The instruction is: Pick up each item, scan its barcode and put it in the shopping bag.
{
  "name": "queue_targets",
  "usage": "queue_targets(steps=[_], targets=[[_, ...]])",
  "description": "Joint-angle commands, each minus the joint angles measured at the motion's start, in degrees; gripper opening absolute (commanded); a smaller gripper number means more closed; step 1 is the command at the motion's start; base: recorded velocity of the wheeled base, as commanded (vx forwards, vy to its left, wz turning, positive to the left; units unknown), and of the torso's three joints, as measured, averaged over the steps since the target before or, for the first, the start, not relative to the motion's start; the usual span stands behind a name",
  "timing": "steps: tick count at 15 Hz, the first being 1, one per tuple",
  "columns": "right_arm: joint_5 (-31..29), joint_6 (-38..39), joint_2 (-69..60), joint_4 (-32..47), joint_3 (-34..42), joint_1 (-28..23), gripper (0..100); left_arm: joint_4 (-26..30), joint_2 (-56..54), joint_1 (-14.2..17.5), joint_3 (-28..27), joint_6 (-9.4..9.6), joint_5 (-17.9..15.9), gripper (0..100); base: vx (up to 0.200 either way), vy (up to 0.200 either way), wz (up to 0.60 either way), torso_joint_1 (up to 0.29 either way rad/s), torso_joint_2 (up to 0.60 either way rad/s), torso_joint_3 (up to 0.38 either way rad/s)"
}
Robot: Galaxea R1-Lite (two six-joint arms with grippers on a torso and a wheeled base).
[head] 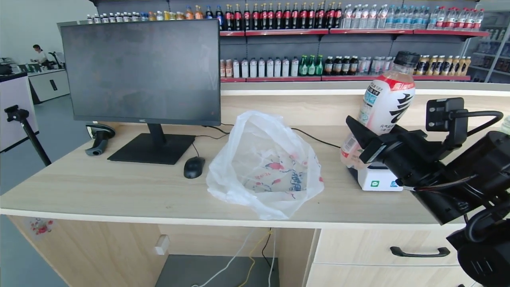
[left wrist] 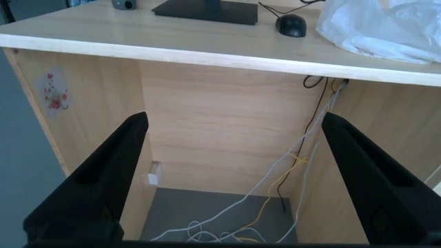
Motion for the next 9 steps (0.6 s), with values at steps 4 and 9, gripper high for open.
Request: queue_targets(steps=[4, 9], targets=[[0.0, 0.1, -1.2, 0.2, 0.8, 0.0, 0, 0.0, 0.0, 0.0, 0.0, -0.02, 0.0, 100, 0.0, 0.0, 0.0, 0.0, 0.0, 0.0], [0.1, 0.7, -1.0, 0.2, 1.8, 1.2, 0, -0.1, 0.0, 0.0, 0.0, -0.02, 0.0, 100, 0.0, 0.0, 0.0, 0.0, 0.0, 0.0]])
